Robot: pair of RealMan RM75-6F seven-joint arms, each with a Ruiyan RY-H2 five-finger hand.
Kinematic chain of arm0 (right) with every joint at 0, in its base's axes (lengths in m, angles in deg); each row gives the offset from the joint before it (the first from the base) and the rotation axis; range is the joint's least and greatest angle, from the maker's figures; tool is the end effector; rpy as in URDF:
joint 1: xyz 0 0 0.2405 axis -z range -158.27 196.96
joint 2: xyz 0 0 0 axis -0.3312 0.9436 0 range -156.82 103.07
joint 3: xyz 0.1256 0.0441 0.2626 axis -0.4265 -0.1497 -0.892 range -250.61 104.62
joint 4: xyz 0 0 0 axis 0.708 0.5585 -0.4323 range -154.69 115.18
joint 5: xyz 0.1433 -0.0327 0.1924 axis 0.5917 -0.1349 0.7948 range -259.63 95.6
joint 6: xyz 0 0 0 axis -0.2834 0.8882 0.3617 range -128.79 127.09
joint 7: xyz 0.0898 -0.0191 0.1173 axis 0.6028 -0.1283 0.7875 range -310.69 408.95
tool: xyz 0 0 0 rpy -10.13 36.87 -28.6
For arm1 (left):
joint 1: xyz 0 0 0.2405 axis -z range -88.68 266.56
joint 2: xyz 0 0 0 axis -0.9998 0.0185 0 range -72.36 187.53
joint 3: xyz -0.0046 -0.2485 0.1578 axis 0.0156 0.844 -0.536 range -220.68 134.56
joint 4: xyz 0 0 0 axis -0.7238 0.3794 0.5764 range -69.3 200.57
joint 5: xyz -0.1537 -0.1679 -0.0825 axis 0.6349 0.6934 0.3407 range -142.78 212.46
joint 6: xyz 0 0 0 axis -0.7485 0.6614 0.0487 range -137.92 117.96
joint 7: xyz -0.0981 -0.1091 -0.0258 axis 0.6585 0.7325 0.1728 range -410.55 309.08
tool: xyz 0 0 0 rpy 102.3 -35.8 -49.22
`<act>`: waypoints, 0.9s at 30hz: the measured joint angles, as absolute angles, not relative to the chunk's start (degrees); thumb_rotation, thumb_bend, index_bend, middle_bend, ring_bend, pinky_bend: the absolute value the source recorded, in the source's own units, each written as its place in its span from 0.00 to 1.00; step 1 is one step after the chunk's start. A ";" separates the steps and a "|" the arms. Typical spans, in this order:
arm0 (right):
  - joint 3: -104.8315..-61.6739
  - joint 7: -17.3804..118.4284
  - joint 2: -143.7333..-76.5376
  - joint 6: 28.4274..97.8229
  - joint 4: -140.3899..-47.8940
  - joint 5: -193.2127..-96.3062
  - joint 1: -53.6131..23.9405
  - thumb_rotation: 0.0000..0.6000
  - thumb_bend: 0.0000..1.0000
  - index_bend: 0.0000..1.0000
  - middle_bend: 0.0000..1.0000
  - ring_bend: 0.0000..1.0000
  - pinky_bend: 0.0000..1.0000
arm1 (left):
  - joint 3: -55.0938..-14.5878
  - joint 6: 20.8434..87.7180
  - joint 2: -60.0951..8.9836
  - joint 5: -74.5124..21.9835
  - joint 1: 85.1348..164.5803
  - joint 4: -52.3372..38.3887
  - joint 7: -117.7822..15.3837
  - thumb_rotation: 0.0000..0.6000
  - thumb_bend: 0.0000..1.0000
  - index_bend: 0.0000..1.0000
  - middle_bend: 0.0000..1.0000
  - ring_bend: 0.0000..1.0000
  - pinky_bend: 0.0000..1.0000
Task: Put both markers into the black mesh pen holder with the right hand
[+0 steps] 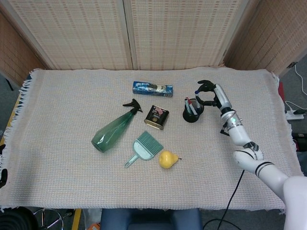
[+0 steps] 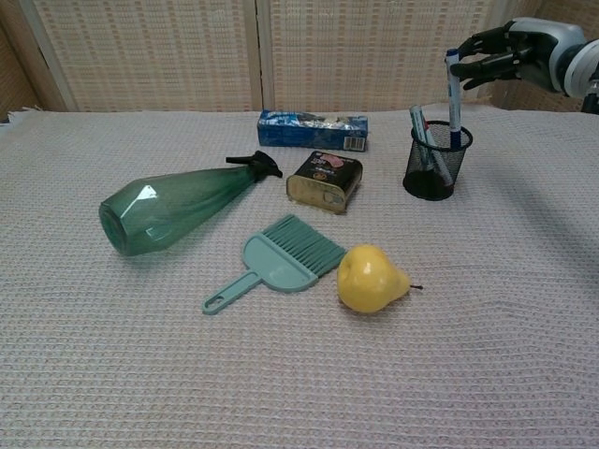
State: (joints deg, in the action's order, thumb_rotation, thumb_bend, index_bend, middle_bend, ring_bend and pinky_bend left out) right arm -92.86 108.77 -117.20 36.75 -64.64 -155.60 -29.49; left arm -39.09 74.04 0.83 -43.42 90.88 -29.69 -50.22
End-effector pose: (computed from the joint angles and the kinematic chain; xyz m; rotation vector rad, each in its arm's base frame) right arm -0.2510 -0.5333 0.0451 1.1581 -1.7030 1.4369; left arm -0.3819 0.1757 0.1972 -1.2545 -0.9279 -0.7630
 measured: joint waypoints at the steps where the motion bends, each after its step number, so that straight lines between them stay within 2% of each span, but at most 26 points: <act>1: -92.70 108.71 -117.41 36.48 -64.33 -155.56 -29.49 1.00 0.29 0.72 0.21 0.31 0.26 | -39.07 74.00 0.80 -43.40 90.90 -29.66 -50.26 1.00 0.50 0.10 0.00 0.00 0.10; 12: -91.00 107.80 -118.83 34.85 -62.34 -156.22 -29.92 1.00 0.29 0.71 0.21 0.31 0.26 | -39.07 73.82 0.78 -43.25 90.95 -29.68 -50.42 1.00 0.50 0.10 0.00 0.00 0.10; 15: -90.68 107.47 -118.90 34.56 -62.22 -156.36 -30.01 1.00 0.29 0.62 0.21 0.29 0.25 | -39.03 73.96 0.80 -43.23 90.89 -29.75 -50.44 1.00 0.50 0.10 0.00 0.00 0.10; 20: -90.01 108.06 -117.84 34.63 -63.59 -157.59 -30.05 1.00 0.23 0.32 0.21 0.21 0.17 | -39.04 73.87 0.82 -43.17 90.90 -29.79 -50.51 1.00 0.50 0.10 0.00 0.00 0.10; 22: -89.48 108.22 -116.91 34.24 -64.34 -158.20 -30.07 1.00 0.21 0.24 0.20 0.19 0.15 | -39.04 73.82 0.82 -43.14 90.92 -29.79 -50.52 1.00 0.50 0.10 0.00 0.00 0.10; 27: -88.79 108.18 -115.32 33.59 -65.89 -158.54 -29.82 1.00 0.21 0.15 0.17 0.15 0.11 | -39.04 74.00 0.88 -43.25 90.87 -29.91 -50.59 1.00 0.50 0.10 0.00 0.00 0.10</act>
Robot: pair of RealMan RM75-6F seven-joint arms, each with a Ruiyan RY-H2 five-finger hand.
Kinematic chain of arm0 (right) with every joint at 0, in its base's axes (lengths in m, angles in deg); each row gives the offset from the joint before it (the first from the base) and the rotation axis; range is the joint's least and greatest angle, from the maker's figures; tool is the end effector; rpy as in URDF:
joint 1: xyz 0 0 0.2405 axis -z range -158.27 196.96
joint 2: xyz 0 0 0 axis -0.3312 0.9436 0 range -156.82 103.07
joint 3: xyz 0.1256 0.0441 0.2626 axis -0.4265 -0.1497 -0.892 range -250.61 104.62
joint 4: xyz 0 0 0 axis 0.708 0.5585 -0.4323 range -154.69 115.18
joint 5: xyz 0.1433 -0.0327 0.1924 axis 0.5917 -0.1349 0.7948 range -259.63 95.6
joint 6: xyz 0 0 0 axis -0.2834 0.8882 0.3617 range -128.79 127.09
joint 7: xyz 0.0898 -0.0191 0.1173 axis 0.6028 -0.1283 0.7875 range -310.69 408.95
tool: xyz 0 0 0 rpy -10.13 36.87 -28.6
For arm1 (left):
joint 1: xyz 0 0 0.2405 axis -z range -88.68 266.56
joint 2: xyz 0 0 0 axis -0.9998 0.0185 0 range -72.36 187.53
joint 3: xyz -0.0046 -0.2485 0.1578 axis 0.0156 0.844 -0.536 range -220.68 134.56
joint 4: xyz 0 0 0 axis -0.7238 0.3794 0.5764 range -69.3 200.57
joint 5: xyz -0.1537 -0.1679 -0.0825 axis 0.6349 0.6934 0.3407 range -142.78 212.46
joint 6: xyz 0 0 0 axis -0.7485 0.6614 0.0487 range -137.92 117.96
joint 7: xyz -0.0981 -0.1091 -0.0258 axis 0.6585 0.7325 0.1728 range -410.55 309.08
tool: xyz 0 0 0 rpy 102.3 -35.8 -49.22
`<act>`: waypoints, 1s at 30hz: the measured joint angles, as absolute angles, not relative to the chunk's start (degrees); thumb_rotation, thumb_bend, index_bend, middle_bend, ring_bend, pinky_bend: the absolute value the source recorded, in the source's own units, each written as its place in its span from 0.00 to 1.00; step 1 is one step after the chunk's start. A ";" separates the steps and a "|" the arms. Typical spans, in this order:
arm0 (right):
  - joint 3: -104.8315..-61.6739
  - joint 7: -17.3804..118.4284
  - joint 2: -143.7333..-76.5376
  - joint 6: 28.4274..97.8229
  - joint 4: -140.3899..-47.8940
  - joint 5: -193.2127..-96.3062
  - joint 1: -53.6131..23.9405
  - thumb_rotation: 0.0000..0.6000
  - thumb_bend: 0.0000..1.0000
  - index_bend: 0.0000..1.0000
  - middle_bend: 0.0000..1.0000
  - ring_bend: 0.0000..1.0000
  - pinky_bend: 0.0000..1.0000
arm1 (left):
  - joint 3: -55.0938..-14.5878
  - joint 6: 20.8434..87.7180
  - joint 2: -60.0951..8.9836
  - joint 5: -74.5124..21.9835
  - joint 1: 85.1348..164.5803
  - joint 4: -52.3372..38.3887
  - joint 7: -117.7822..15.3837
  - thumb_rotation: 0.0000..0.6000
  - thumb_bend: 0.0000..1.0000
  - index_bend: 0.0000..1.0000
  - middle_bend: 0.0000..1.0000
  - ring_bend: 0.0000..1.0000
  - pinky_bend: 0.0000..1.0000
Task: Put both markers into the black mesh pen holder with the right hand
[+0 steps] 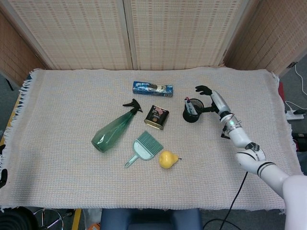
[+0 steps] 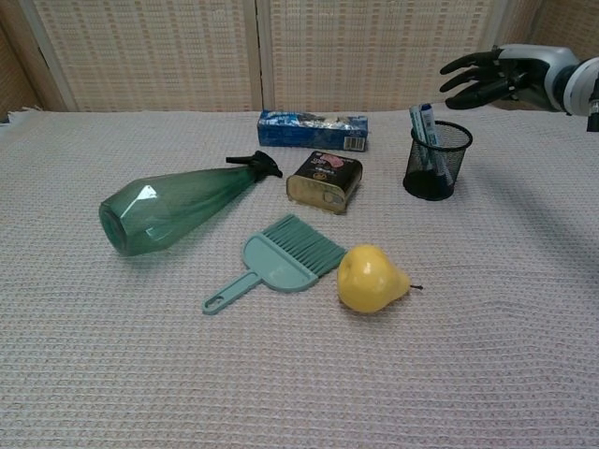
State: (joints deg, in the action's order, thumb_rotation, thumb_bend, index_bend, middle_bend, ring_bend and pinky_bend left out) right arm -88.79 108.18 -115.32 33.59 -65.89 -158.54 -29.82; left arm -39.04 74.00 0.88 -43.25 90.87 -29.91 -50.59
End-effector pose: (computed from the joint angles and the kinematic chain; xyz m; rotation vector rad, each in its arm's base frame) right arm -0.2599 -0.5251 0.0381 1.2862 -1.6988 1.2826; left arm -0.3815 0.1757 0.1972 -1.2537 -0.9270 -0.7588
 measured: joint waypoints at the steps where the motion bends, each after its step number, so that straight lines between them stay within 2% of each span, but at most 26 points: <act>1: -88.65 108.08 -115.06 33.57 -66.14 -158.62 -29.73 1.00 0.21 0.13 0.17 0.15 0.10 | -39.05 74.01 0.88 -43.26 90.85 -29.92 -50.62 1.00 0.50 0.10 0.00 0.00 0.10; 5: -88.41 108.35 -114.05 34.97 -67.75 -159.28 -29.15 1.00 0.21 0.11 0.16 0.14 0.09 | -39.09 73.97 0.87 -43.39 90.89 -29.92 -50.67 1.00 0.50 0.10 0.00 0.00 0.10; 8: -88.41 108.90 -112.50 38.54 -70.67 -160.50 -28.17 1.00 0.21 0.12 0.16 0.15 0.09 | -39.15 74.03 0.86 -43.64 90.91 -29.93 -50.59 1.00 0.50 0.10 0.00 0.00 0.10; 10: -88.36 109.16 -110.98 42.08 -73.74 -161.68 -27.24 1.00 0.22 0.17 0.16 0.15 0.10 | -39.17 74.04 0.86 -43.71 90.91 -29.93 -50.55 1.00 0.50 0.10 0.00 0.00 0.10; 13: -88.03 107.94 -108.21 47.99 -78.48 -164.03 -25.46 1.00 0.27 0.28 0.16 0.18 0.11 | -39.27 74.05 0.86 -44.02 90.93 -30.02 -50.49 1.00 0.50 0.10 0.00 0.00 0.10; 14: -87.88 106.65 -107.10 50.02 -80.34 -164.83 -24.69 1.00 0.28 0.28 0.16 0.18 0.12 | -39.31 74.14 0.88 -44.26 90.92 -30.10 -50.49 1.00 0.50 0.10 0.00 0.00 0.10; 17: -87.39 98.66 -102.91 55.34 -88.65 -165.89 -21.69 1.00 0.28 0.29 0.16 0.20 0.14 | -39.52 74.68 1.01 -45.13 90.81 -30.62 -50.57 1.00 0.50 0.10 0.00 0.00 0.10; 22: -85.93 74.21 -95.72 62.79 -104.53 -164.40 -15.23 1.00 0.27 0.32 0.16 0.21 0.14 | -39.82 75.81 1.31 -46.45 90.48 -31.43 -50.87 1.00 0.50 0.10 0.00 0.00 0.10; 26: -84.04 55.20 -92.96 69.19 -112.73 -163.40 -10.17 1.00 0.27 0.35 0.16 0.21 0.15 | -40.15 75.98 1.44 -47.28 90.44 -31.76 -50.90 1.00 0.50 0.10 0.00 0.00 0.10; 30: -79.94 36.16 -91.60 77.45 -119.98 -163.27 -2.83 1.00 0.27 0.36 0.16 0.21 0.15 | -40.31 75.19 1.29 -47.30 90.72 -31.51 -50.74 1.00 0.50 0.10 0.00 0.00 0.10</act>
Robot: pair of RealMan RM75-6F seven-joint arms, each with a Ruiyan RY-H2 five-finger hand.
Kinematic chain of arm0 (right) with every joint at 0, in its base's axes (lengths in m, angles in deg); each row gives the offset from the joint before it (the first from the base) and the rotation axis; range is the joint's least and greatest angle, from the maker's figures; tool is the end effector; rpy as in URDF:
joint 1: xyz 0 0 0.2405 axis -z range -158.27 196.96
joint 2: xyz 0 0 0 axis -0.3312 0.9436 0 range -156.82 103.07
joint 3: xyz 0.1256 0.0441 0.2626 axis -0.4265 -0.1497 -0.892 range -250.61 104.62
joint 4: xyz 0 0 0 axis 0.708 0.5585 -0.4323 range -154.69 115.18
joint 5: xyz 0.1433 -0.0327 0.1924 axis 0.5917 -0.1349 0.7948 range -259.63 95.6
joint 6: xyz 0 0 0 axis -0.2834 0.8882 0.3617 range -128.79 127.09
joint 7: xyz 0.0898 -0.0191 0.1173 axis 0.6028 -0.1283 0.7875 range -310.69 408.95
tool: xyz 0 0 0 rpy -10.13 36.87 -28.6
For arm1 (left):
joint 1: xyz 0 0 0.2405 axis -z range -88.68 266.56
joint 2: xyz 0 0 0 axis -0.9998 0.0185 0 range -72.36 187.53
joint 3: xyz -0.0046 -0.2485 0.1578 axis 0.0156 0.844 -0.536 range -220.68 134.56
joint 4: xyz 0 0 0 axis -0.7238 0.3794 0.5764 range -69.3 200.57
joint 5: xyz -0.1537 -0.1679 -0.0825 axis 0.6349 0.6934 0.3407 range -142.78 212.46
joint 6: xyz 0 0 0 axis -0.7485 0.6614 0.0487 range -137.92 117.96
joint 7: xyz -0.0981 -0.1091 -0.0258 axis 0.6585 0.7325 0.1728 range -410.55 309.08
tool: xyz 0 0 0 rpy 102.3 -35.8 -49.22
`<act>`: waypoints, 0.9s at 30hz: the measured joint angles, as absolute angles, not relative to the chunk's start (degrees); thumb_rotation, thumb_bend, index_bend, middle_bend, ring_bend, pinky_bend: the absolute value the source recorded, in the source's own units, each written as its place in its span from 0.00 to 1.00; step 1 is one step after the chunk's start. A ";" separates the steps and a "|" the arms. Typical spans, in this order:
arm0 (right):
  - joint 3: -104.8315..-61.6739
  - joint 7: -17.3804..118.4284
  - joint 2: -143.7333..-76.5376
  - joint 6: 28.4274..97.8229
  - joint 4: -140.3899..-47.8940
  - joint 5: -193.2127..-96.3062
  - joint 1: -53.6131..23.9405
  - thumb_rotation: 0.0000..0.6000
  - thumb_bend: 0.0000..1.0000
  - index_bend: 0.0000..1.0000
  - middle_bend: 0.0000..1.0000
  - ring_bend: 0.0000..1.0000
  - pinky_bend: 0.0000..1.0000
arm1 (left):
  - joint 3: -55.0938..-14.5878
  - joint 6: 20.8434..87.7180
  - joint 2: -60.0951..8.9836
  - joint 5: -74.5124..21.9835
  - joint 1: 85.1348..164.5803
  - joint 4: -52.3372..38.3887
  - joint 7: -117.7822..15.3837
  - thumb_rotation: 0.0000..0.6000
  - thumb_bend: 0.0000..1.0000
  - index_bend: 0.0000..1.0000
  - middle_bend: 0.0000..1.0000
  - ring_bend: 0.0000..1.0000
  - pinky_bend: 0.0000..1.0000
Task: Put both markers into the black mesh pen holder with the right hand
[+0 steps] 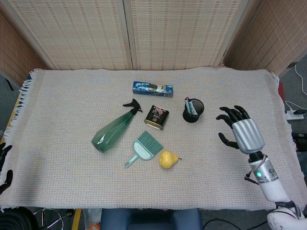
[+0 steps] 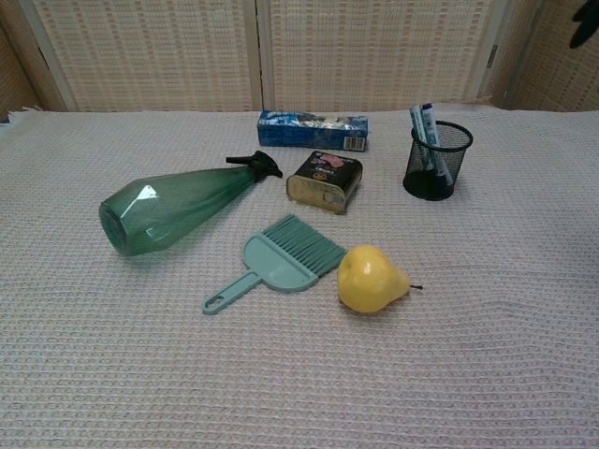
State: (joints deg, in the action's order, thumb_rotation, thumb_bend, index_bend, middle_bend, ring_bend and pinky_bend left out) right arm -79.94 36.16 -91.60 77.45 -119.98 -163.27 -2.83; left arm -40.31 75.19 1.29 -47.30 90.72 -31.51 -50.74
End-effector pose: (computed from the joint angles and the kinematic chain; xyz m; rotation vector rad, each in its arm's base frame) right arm -0.2578 -0.2951 0.1266 1.5655 -0.7179 1.0181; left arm -0.3678 0.1706 0.1912 -1.3127 -0.9176 -0.7983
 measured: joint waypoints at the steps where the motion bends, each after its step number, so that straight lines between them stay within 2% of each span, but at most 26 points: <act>1: -78.84 33.26 -91.59 79.40 -120.96 -163.42 -0.99 1.00 0.27 0.37 0.16 0.21 0.15 | -40.37 74.94 1.18 -47.32 90.85 -31.37 -50.73 1.00 0.50 0.10 0.00 0.00 0.10; 5: -75.86 26.61 -92.71 85.22 -121.54 -164.29 4.47 1.00 0.27 0.39 0.16 0.21 0.15 | -40.45 74.69 0.96 -47.41 91.06 -31.21 -50.86 1.00 0.50 0.10 0.00 0.00 0.10; 11: -73.67 29.59 -95.91 87.81 -117.46 -165.03 8.72 1.00 0.28 0.41 0.16 0.22 0.16 | -40.50 74.52 0.90 -47.25 91.11 -31.19 -51.17 1.00 0.50 0.10 0.00 0.00 0.10; 18: -73.29 26.82 -96.06 86.48 -118.40 -163.30 10.38 1.00 0.28 0.41 0.16 0.22 0.16 | -40.77 73.92 0.81 -47.28 91.38 -31.31 -51.85 1.00 0.50 0.10 0.00 0.00 0.10; 27: -74.12 26.39 -95.13 84.58 -119.55 -162.37 10.85 1.00 0.26 0.35 0.16 0.22 0.16 | -40.78 73.44 0.77 -46.76 91.54 -31.30 -52.16 1.00 0.50 0.10 0.00 0.00 0.10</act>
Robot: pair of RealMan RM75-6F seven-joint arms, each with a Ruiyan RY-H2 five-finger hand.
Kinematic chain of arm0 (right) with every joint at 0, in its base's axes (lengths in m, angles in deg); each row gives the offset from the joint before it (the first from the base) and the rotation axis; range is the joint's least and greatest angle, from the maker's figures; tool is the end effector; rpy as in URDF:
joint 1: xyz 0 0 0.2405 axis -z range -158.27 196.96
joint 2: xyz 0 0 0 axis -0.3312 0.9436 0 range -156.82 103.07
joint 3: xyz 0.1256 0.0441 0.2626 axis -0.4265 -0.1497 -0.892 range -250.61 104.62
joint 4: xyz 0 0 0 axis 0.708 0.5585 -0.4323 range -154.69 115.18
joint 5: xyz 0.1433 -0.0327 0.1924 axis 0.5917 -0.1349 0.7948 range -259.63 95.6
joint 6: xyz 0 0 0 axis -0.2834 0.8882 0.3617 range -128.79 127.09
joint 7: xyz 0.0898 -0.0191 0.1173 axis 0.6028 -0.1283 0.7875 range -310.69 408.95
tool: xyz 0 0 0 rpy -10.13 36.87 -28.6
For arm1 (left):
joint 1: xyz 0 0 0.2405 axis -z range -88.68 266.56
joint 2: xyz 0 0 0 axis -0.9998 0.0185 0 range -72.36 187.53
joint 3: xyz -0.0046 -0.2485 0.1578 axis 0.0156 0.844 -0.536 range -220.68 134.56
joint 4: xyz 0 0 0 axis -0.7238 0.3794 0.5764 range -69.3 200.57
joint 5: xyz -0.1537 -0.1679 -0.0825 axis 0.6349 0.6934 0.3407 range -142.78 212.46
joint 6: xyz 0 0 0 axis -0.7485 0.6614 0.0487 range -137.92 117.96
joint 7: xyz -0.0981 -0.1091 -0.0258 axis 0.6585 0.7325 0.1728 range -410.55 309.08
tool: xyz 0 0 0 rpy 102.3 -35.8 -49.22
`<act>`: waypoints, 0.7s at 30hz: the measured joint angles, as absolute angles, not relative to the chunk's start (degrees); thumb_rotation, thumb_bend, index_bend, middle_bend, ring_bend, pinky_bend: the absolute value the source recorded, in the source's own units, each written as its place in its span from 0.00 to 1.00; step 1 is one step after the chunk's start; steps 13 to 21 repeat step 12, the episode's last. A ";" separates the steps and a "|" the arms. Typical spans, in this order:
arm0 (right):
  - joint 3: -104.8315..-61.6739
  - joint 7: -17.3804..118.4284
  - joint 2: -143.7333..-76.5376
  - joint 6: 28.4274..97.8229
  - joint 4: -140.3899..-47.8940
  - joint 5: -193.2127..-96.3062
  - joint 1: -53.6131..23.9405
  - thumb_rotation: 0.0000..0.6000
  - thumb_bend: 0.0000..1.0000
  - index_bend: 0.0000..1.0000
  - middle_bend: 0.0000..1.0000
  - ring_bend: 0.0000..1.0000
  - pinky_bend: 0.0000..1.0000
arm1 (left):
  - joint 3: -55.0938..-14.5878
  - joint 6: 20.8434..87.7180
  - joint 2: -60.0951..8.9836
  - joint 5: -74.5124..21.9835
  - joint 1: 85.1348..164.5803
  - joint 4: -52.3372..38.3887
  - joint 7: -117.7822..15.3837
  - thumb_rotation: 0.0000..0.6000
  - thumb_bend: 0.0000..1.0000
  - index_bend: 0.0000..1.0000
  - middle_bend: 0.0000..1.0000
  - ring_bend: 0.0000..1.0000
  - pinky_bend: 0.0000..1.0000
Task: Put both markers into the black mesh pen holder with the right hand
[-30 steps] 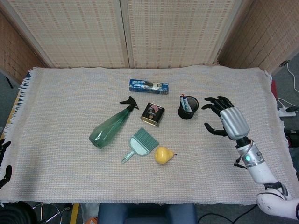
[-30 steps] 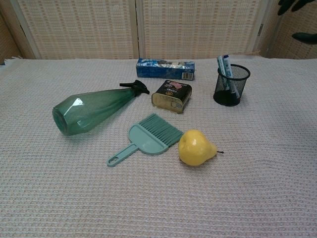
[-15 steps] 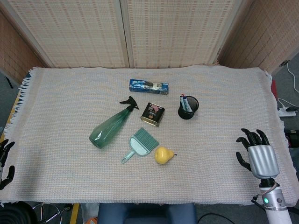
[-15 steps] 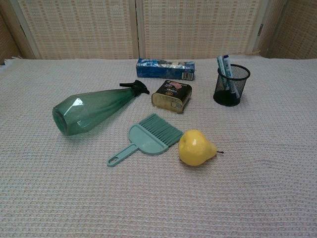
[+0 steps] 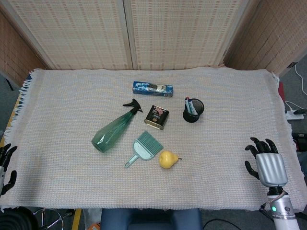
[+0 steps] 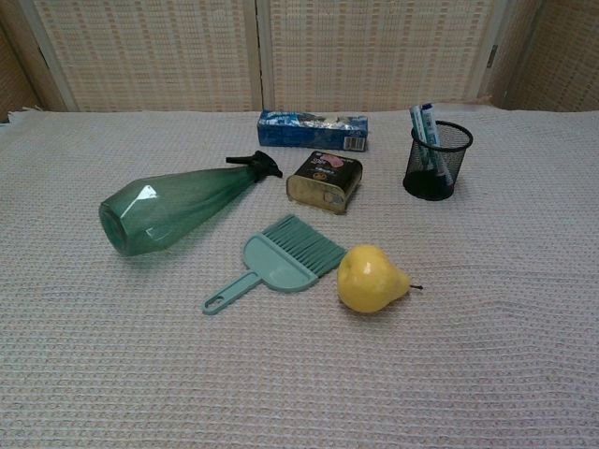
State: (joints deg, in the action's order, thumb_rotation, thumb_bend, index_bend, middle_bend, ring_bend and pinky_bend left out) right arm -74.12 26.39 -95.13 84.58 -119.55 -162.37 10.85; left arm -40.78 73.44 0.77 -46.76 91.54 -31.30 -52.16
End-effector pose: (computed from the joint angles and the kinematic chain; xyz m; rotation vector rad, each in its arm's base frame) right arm -0.3232 -0.2013 0.1090 1.4454 -0.7865 0.7307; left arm -0.3696 0.1736 0.1837 -1.3389 -0.9288 -0.7652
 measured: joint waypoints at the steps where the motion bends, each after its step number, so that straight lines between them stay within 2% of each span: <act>1: -74.17 26.39 -95.10 84.46 -119.58 -162.27 10.88 1.00 0.25 0.33 0.16 0.21 0.16 | -40.78 73.32 0.74 -46.67 91.59 -31.29 -52.25 1.00 0.50 0.10 0.00 0.00 0.10; 7: -74.54 26.29 -94.79 83.36 -120.00 -161.50 11.03 1.00 0.25 0.12 0.16 0.20 0.16 | -40.73 73.32 0.67 -46.44 91.64 -31.27 -52.46 1.00 0.50 0.10 0.00 0.00 0.10; 21: -74.85 26.65 -94.54 83.01 -120.22 -161.53 11.22 1.00 0.25 0.12 0.16 0.20 0.16 | -40.66 73.42 0.69 -46.22 91.59 -31.22 -52.44 1.00 0.50 0.10 0.00 0.00 0.10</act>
